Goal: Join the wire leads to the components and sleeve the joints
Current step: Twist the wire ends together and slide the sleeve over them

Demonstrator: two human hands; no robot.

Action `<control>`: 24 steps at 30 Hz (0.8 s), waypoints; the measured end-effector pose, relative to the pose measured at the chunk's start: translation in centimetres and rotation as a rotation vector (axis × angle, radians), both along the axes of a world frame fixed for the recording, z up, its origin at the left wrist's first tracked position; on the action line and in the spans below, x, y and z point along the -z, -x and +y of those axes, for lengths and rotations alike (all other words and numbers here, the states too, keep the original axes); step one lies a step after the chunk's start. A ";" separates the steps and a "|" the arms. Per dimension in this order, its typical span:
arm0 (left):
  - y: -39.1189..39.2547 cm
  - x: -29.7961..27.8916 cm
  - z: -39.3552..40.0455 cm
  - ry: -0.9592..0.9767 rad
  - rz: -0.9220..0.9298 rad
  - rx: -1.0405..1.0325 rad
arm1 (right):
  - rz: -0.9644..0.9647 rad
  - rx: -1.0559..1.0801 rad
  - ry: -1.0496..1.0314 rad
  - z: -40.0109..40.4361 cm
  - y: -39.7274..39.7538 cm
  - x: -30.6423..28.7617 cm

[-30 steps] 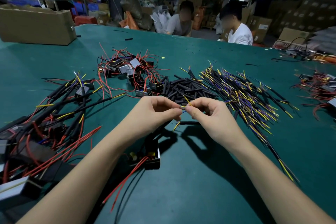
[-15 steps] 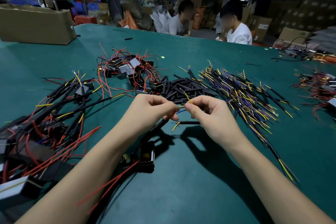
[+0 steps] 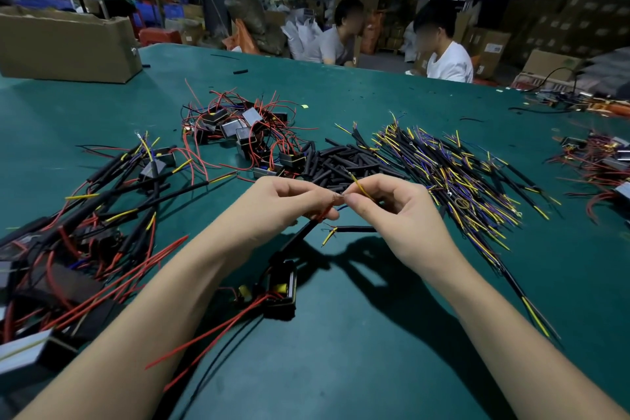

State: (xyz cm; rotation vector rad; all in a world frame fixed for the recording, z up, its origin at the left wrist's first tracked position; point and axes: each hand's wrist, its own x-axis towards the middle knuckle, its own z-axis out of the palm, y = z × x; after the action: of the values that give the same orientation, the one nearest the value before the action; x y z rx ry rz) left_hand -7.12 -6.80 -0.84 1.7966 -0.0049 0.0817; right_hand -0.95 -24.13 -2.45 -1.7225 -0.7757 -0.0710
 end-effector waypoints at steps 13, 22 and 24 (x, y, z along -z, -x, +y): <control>0.1 0.0 0.2 -0.028 -0.023 -0.037 | 0.043 0.035 0.044 -0.1 -0.1 -0.1; -0.1 0.1 0.0 -0.132 -0.060 -0.039 | 0.049 -0.031 0.076 -0.2 -0.1 0.0; -0.2 0.2 -0.1 -0.129 -0.048 -0.053 | 0.046 -0.038 0.079 -0.2 -0.1 0.0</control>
State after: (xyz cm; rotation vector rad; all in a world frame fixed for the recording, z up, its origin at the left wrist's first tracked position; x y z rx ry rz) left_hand -6.93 -6.87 -1.07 1.9237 0.0025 0.1657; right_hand -0.84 -24.35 -2.49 -1.7771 -0.7864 0.0253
